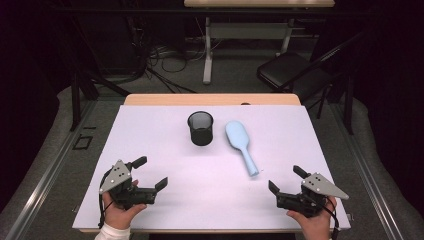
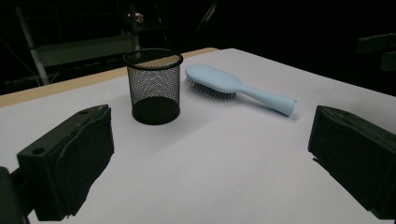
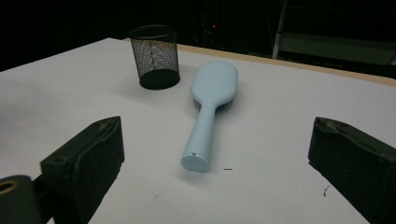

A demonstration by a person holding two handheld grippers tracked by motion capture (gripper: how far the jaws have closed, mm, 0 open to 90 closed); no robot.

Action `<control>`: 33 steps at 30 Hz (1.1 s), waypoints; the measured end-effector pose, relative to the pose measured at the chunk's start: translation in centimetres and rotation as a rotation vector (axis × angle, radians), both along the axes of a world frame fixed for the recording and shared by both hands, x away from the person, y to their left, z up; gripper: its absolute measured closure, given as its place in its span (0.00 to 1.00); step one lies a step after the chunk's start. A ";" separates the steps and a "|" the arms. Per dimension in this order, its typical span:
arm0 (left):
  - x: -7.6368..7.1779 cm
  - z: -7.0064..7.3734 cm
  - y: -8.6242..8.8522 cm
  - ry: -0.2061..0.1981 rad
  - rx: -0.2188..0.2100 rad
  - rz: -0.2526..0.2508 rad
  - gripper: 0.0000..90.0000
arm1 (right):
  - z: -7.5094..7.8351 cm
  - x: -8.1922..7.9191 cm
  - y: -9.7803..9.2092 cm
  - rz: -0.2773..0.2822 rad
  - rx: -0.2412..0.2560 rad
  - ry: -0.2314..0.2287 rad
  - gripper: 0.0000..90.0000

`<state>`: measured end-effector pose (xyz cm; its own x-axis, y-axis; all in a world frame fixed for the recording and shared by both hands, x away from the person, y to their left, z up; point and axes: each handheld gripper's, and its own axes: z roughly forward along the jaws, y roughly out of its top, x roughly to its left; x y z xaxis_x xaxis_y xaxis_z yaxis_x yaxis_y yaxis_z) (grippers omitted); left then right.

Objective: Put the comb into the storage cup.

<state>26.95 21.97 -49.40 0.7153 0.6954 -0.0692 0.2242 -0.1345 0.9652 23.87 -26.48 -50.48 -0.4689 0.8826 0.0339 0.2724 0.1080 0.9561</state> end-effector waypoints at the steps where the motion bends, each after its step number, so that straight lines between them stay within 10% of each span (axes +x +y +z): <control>1: 0.0 0.0 0.0 0.000 0.000 0.000 0.00 | 0.0 0.1 0.1 0.000 0.007 0.004 0.04; 15: -0.6 -0.3 0.3 0.026 0.024 -0.001 0.00 | -0.2 0.9 1.5 -0.026 -0.072 0.091 0.06; 22: -0.7 -0.6 0.0 0.044 0.033 0.009 0.00 | -0.5 2.1 2.1 -0.046 -0.108 0.232 0.12; 33: -1.3 -0.9 -0.4 0.066 0.054 0.018 0.00 | 1.0 4.2 2.8 -0.013 -0.208 0.316 0.10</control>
<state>25.64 21.53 -50.29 0.6975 0.7124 -0.0780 0.2899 -0.1810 0.9398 28.04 -23.67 -49.45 -0.4525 0.8918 -0.0056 0.5533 0.2857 0.7825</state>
